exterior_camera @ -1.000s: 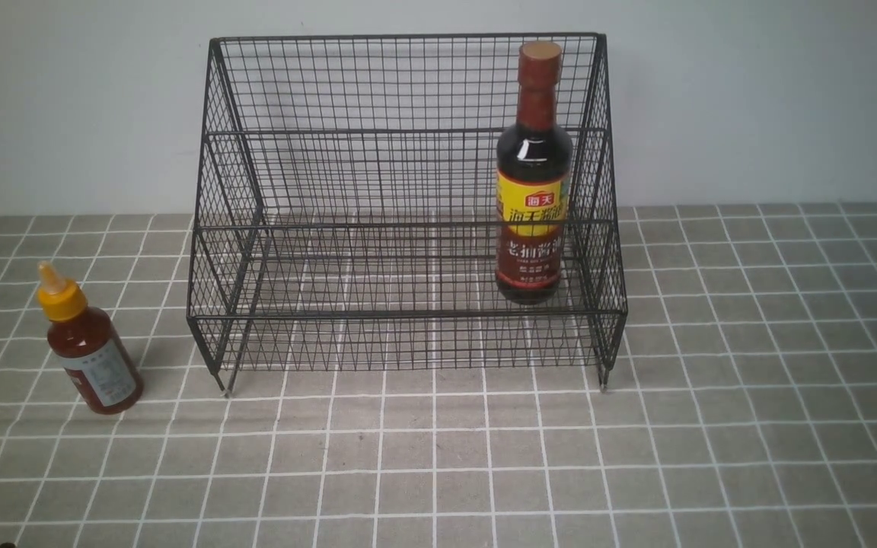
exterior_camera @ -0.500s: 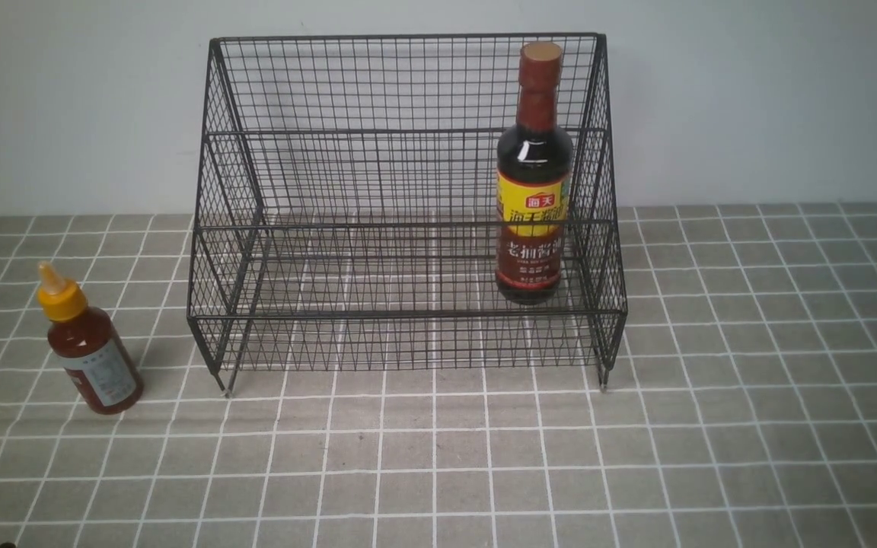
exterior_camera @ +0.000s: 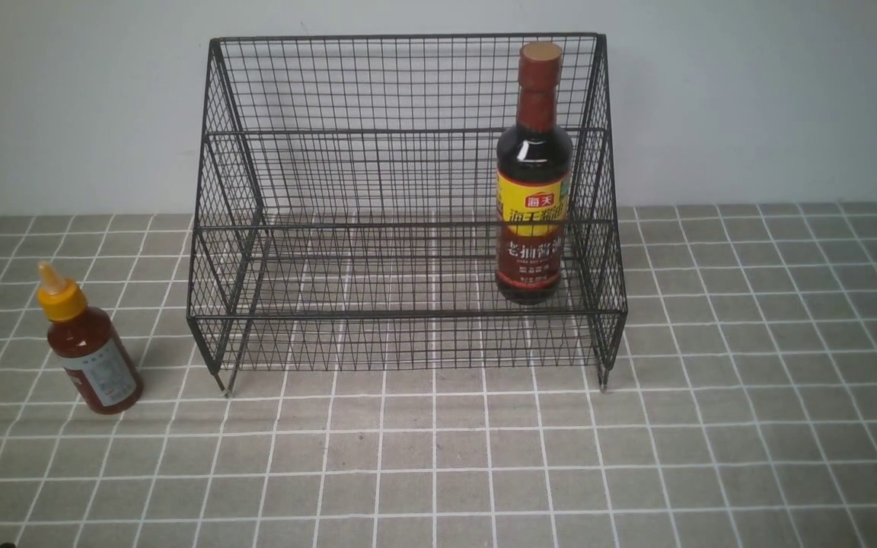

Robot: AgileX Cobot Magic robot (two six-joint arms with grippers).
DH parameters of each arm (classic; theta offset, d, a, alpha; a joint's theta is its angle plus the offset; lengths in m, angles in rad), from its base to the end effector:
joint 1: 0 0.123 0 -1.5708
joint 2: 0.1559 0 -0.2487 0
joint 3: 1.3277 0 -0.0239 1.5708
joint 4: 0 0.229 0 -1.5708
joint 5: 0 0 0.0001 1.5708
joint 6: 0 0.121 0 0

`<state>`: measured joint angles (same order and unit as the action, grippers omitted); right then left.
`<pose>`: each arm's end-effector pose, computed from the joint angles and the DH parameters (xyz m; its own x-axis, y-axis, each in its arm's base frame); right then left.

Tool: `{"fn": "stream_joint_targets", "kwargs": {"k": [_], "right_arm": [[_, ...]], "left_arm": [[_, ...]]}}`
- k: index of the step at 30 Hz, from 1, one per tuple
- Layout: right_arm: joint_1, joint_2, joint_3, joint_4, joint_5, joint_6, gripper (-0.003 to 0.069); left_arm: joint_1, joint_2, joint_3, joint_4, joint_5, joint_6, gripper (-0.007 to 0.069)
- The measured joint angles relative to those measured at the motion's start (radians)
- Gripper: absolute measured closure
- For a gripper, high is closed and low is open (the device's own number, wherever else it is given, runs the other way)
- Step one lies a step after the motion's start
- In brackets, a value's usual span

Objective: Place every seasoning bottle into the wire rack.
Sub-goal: Use the left arm to grab the condiment bottle closest to it

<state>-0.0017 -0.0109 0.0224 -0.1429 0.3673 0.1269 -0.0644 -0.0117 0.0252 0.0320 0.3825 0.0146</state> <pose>0.0963 -0.0064 0.1656 -0.2845 -0.0061 -0.9586 0.0489 0.9986 -0.0209 0.0956 -0.0047 0.1626 -0.3005 0.0637 -0.9517 0.0664 0.9967 0.0458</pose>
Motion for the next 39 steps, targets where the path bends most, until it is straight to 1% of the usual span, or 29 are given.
{"fn": "stream_joint_targets", "kwargs": {"k": [25, 28, 31, 32, 34, 35, 37, 39], "right_arm": [[0.000, -0.001, 0.000, 0.000, 0.000, 0.000, 0.0673], [0.000, -0.001, 0.000, 0.000, 0.000, 0.000, 0.0673], [0.000, -0.001, 0.000, 0.000, 0.000, 0.000, 0.0673], [0.000, -0.001, 0.000, 0.000, 0.000, 0.000, 0.0673], [0.000, -0.001, 0.000, 0.000, 0.000, 0.000, 0.0673], [0.000, -0.001, 0.000, 0.000, 0.000, 0.000, 0.0673], [0.000, -0.001, 0.000, 0.000, 0.000, 0.000, 0.0673], [0.000, -0.001, 0.000, 0.000, 0.000, 0.000, 0.0673]], "left_arm": [[0.000, 0.000, 0.000, 0.000, 0.000, 0.000, 0.0631], [0.000, 0.000, 0.001, 0.014, -0.012, 0.003, 0.0631], [0.000, 0.000, 0.004, -0.005, -0.068, -0.015, 0.0631], [0.000, 0.000, 0.004, -0.032, -0.111, -0.033, 0.0631], [0.000, 0.000, 0.004, -0.096, -0.230, -0.082, 0.0631], [0.000, 0.000, 0.004, -0.100, -0.250, -0.085, 0.0631], [0.000, 0.000, 0.004, -0.136, -0.401, -0.107, 0.0631], [0.000, 0.000, 0.004, -0.145, -0.495, -0.111, 0.0631]]}}
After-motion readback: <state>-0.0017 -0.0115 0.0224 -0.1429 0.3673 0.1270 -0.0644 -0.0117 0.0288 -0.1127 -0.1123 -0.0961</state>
